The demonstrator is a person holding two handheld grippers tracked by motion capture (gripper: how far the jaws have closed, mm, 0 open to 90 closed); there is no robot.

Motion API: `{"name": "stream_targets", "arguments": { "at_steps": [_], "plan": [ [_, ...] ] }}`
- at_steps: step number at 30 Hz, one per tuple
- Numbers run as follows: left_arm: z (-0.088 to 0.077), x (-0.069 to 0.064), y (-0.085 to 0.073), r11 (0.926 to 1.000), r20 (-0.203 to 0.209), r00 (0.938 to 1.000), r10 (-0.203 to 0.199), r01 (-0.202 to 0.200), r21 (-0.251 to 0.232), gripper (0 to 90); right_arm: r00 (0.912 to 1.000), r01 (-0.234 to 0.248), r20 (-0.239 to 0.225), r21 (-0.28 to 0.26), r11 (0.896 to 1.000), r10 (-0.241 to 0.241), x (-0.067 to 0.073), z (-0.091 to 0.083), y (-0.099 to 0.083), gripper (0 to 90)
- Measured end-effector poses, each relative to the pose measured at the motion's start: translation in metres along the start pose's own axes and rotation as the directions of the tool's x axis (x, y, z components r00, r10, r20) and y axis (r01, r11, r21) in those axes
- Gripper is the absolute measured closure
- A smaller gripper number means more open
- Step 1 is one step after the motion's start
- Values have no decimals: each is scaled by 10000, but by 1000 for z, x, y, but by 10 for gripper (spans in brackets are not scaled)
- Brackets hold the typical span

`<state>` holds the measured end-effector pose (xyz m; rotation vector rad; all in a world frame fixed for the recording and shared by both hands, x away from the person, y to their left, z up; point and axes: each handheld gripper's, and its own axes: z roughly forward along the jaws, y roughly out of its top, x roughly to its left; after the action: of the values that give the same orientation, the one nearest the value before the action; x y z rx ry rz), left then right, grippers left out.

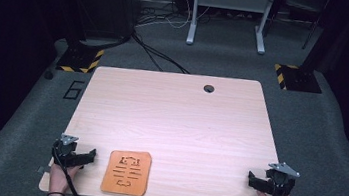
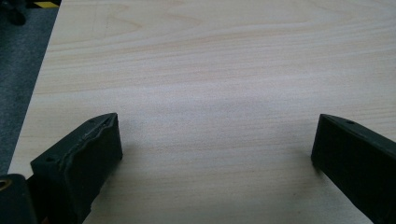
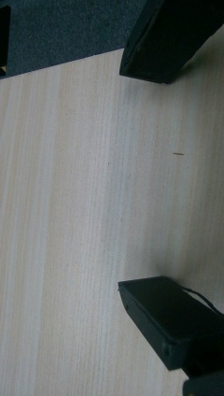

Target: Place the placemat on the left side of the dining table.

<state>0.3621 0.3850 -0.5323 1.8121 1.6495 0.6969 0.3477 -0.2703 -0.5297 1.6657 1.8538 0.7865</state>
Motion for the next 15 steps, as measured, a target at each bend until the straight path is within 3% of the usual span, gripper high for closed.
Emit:
{"name": "stream_targets", "arguments": {
  "at_steps": [6,11,15],
  "plan": [
    [0,0,0,10000,-1,10000,18,-18,-13,15,10000,-61,31,-32,10000,61,1,0,0,0],
    [0,0,0,10000,10,10000,23,-23,-13,12,9996,275,-18,28,9996,-275,3,-2,0,0],
    [1,0,1,10000,32,10000,-1,1,12,9,9996,237,-125,6,9997,-237,4,-3,1,0]
  ]
}}
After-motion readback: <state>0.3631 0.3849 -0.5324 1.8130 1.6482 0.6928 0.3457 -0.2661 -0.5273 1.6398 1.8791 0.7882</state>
